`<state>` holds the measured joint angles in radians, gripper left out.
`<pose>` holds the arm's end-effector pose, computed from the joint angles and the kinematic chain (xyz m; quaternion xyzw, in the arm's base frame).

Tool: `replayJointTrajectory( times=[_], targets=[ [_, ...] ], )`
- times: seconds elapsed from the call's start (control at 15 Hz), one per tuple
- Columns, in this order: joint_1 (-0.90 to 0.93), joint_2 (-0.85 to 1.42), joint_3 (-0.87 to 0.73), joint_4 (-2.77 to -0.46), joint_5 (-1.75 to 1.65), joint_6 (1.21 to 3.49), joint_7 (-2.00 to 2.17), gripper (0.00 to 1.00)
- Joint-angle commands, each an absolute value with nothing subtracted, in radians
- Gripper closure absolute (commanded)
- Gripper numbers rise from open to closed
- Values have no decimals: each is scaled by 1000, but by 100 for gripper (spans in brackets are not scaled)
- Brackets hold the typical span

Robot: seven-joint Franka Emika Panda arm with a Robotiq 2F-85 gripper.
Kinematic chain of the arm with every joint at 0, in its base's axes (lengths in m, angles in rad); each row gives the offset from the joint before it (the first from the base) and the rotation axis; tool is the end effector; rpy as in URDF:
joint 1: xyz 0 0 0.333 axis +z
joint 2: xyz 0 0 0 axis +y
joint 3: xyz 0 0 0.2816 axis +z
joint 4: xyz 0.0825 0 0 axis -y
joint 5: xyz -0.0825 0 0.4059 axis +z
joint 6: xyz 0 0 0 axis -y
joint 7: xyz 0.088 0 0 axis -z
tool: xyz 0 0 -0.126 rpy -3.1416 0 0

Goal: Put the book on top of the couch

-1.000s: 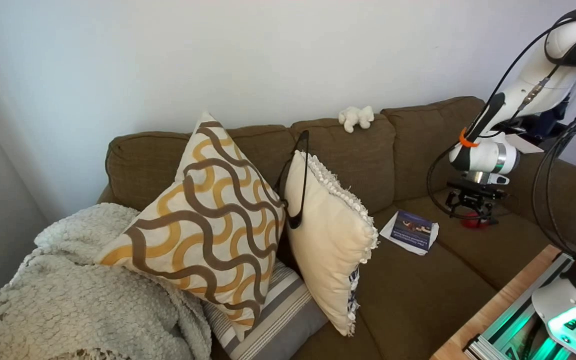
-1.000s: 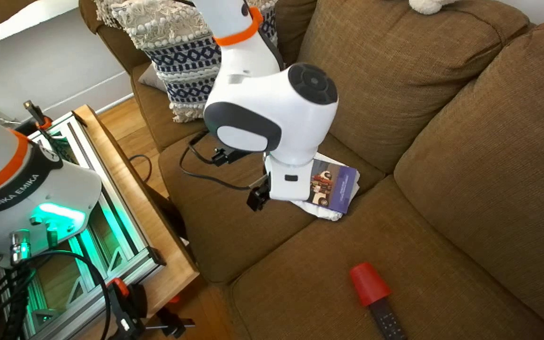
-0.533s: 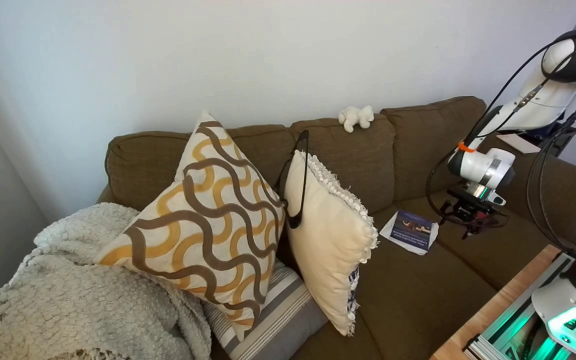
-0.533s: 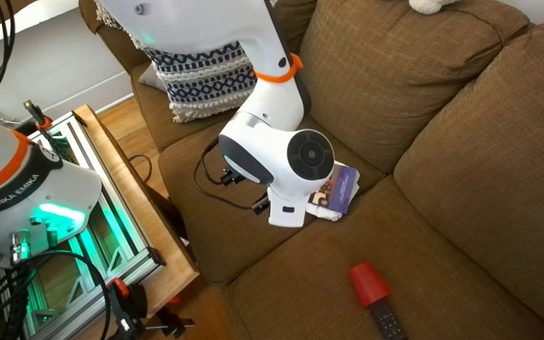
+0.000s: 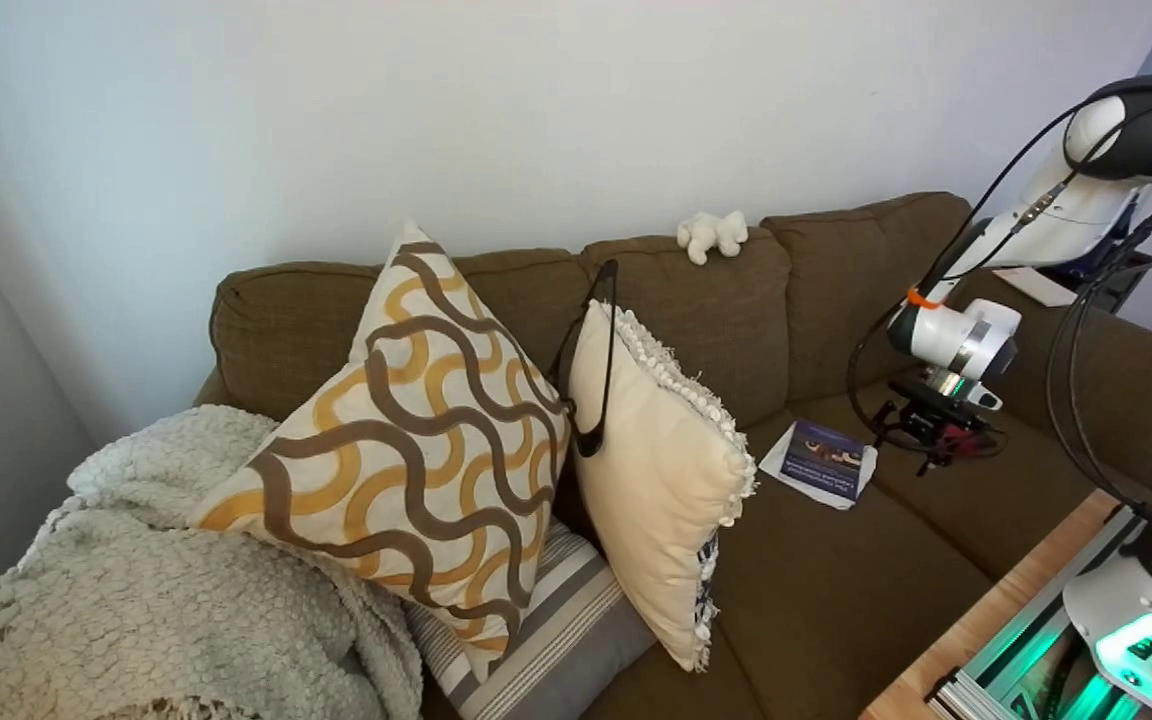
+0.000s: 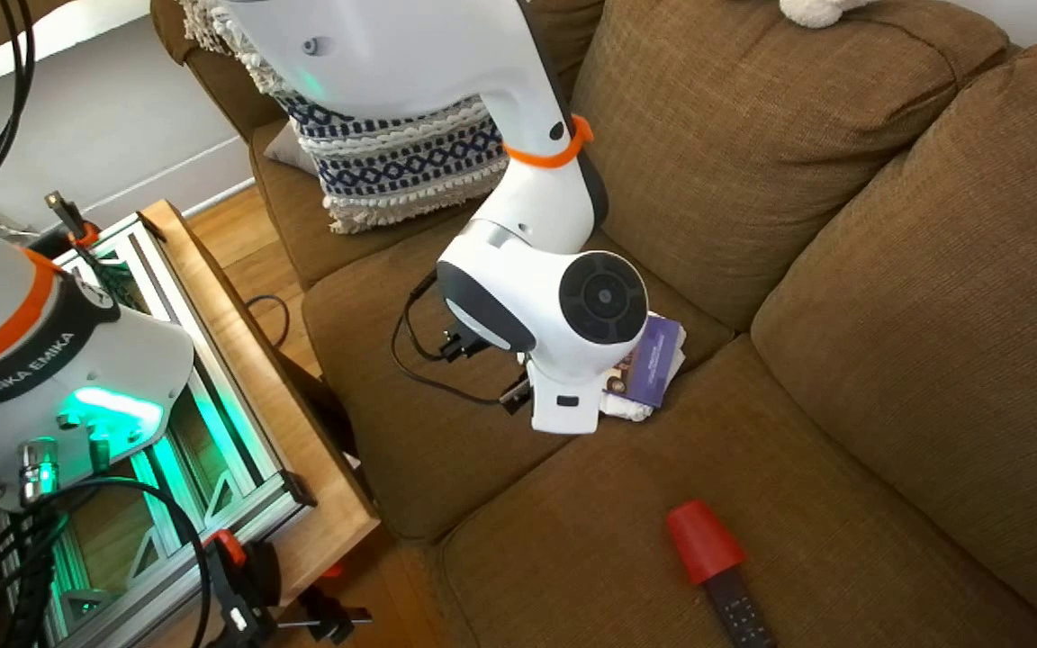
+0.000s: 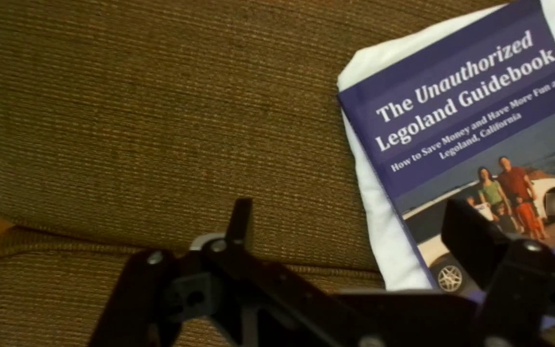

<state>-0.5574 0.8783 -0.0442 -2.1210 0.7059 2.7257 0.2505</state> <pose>0.3586 -0.2780 -0.0858 -0.7152 0.6836 0.1071 0.0987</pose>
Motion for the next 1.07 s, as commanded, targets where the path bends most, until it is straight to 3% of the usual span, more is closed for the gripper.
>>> replayJointTrajectory(
  times=[0.0, 0.33, 0.73, 0.8, 1.0],
  targets=[
    [-624, 906, 65, -2126, 905, 2915, 105, 0],
    [-771, 1028, 298, -2053, 1049, 3290, -80, 0],
    [-1090, 1074, 472, -2073, 899, 3085, -254, 0],
    [-956, 1056, 420, -2067, 934, 3152, -169, 0],
    [-1072, 1063, 450, -2069, 913, 3092, -243, 0]
  ],
)
